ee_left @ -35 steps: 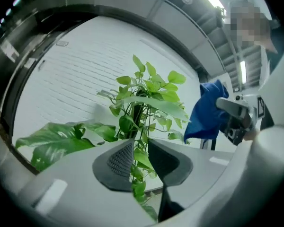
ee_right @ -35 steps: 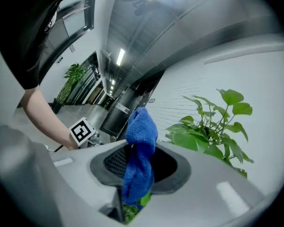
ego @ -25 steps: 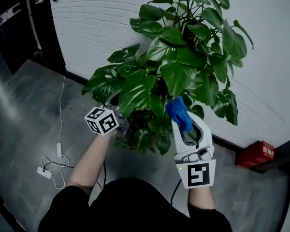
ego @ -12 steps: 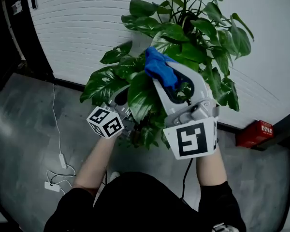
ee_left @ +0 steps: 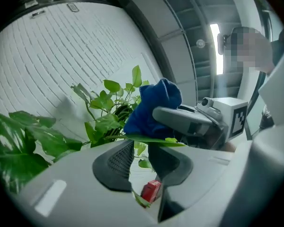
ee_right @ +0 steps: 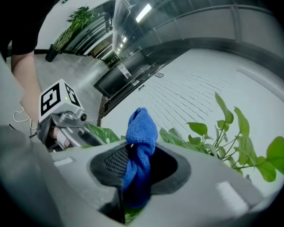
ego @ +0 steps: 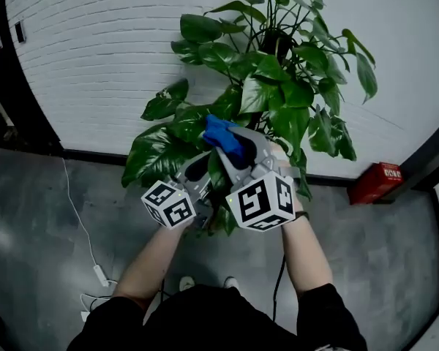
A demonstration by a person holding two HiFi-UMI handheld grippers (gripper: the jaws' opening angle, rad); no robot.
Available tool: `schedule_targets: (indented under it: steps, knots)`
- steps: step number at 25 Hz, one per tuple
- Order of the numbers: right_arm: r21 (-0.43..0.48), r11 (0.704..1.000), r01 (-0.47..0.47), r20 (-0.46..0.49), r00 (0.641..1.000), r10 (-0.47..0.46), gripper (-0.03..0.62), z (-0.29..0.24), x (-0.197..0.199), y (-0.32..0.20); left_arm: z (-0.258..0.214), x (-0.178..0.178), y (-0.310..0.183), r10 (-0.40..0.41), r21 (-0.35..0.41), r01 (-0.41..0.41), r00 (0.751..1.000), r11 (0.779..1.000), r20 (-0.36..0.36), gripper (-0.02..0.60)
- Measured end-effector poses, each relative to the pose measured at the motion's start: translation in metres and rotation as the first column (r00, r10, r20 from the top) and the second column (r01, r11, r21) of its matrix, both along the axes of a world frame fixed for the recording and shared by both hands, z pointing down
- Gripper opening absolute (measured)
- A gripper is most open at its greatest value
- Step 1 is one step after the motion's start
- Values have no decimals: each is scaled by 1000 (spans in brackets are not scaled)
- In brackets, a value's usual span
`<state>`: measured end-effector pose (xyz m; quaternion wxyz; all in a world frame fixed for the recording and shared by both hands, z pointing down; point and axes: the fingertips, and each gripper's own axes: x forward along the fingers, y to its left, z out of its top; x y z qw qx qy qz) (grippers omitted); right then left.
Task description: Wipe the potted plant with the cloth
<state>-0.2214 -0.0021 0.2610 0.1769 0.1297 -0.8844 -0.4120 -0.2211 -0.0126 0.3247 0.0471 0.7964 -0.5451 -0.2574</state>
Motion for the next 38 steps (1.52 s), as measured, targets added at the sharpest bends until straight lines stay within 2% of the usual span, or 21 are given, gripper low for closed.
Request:
schedule_targets:
  steps: [6,12,24,38]
  knots:
    - [-87,996,8,18,1000,-6,106,15,14,15,8,5,-3,61,2,-61,992,998,-107,80]
    - [-192,980,53,104,994,-34,106,18,30,28,6,3,-4,91,21,-89,972,996,-216,80]
    - [-204,968,145,108,986,-125,106,42,56,62,8,-4,-5,18,21,-14,976,1000,-218,78]
    - [-245,956,162,104,985,-140,106,62,92,77,8,0,-7,-19,-8,18,976,1000,-218,72]
